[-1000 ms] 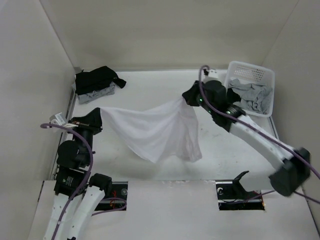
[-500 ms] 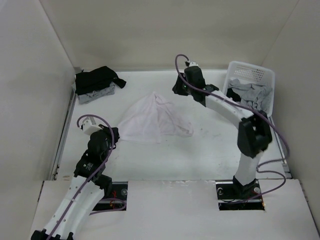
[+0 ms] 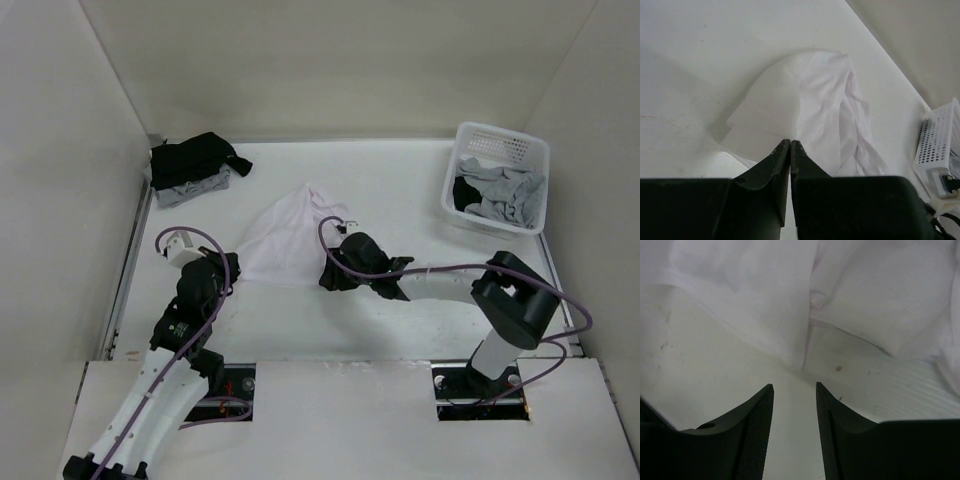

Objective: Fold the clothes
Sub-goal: Flatten the tank top out

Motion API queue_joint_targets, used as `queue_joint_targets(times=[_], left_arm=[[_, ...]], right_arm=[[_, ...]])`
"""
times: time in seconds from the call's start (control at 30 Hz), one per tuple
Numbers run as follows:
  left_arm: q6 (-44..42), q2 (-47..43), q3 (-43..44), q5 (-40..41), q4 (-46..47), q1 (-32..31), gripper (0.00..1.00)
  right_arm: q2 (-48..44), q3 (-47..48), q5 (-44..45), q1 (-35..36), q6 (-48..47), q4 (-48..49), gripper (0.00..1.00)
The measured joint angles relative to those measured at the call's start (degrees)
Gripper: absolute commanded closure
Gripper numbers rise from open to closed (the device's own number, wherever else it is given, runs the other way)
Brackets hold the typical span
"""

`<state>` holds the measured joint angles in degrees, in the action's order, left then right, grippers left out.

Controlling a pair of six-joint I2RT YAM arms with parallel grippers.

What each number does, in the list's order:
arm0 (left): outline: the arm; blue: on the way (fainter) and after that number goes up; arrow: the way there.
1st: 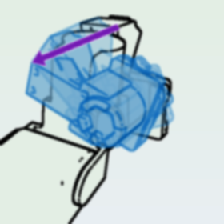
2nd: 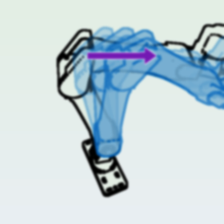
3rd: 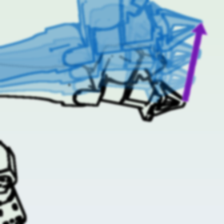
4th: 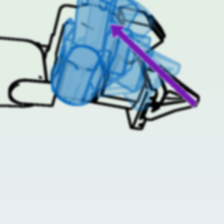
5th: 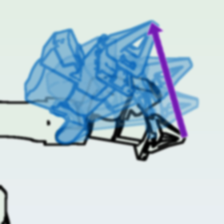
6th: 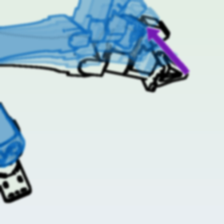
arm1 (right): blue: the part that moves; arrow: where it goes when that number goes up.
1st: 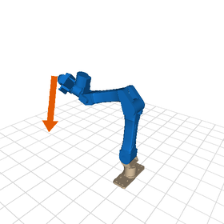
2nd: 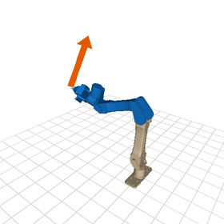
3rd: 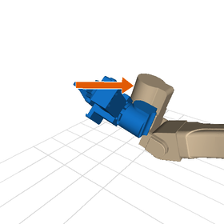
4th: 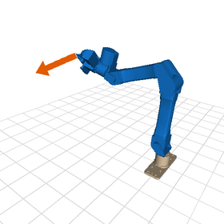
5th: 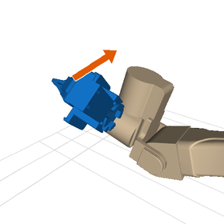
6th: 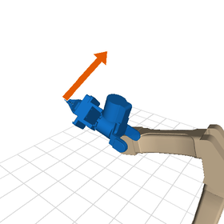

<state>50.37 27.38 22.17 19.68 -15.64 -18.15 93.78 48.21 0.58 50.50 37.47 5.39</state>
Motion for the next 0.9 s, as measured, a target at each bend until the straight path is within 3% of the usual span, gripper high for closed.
queue_joint_targets(times=[0.43, 0.9], left_arm=[[-0.4, -1.1, -0.5, -1.2, 1.6, -0.1, 0.99], [-0.5, -0.9, -0.5, -1.6, 3.1, -0.1, 0.99]], right_arm=[[8.8, 1.1, 1.9, 0.2, 3.0, 10.0, 0.6], [9.9, -1.0, -1.3, 0.1, 6.1, 14.4, 0.96]])
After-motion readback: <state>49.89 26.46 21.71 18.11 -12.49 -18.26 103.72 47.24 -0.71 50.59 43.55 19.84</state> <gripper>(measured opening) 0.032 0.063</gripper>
